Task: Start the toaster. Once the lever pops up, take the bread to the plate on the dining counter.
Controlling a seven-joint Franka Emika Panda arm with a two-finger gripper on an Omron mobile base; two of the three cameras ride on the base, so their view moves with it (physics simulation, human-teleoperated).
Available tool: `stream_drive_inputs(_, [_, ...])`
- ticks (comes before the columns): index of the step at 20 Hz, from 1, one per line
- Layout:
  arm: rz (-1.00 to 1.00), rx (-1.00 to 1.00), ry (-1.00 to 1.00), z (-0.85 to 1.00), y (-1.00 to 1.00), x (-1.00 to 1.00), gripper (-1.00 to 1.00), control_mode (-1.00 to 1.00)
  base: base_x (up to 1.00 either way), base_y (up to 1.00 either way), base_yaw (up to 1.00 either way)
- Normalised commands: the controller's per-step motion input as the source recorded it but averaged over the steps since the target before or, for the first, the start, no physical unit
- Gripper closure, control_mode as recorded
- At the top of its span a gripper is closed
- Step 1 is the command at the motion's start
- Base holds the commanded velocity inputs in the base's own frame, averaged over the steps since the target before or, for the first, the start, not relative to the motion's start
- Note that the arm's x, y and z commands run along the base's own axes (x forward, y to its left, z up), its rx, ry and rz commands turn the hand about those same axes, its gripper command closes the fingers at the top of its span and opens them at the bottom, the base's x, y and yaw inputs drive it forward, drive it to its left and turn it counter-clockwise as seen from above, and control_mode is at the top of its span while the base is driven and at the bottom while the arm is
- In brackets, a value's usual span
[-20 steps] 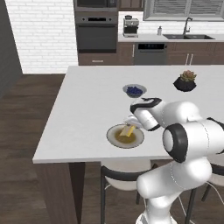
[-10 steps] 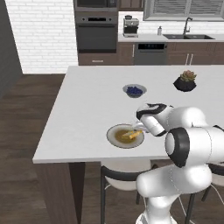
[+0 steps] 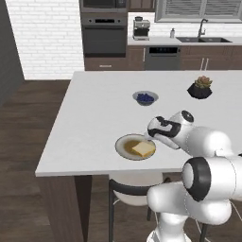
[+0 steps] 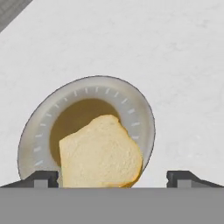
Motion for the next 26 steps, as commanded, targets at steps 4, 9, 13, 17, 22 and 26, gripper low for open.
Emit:
stream_drive_inputs(4, [0.0,-0.01,0.11,0.98,0.0,-0.55,-1.0,-1.0,0.0,0.0,0.0])
stream_drive_inputs(9, [-0.15,0.0,0.09,0.75,0.0,-1.0,-1.0,-1.0,0.0,0.0,0.0])
stream_drive_inputs(13, [-0.22,-0.01,0.04,0.47,0.0,-1.0,-1.0,-1.0,0.0,0.0,0.0])
stream_drive_inputs(17, [-0.18,-0.09,-0.03,0.22,0.0,-1.0,-1.0,-1.0,0.0,0.0,0.0])
stream_drive_inputs(22, [-0.04,-0.16,-0.15,0.23,0.0,-1.0,-1.0,-1.0,0.0,0.0,0.0])
stream_drive_inputs(26, [0.0,-0.12,-0.21,0.39,0.0,-1.0,-1.0,-1.0,0.0,0.0,0.0])
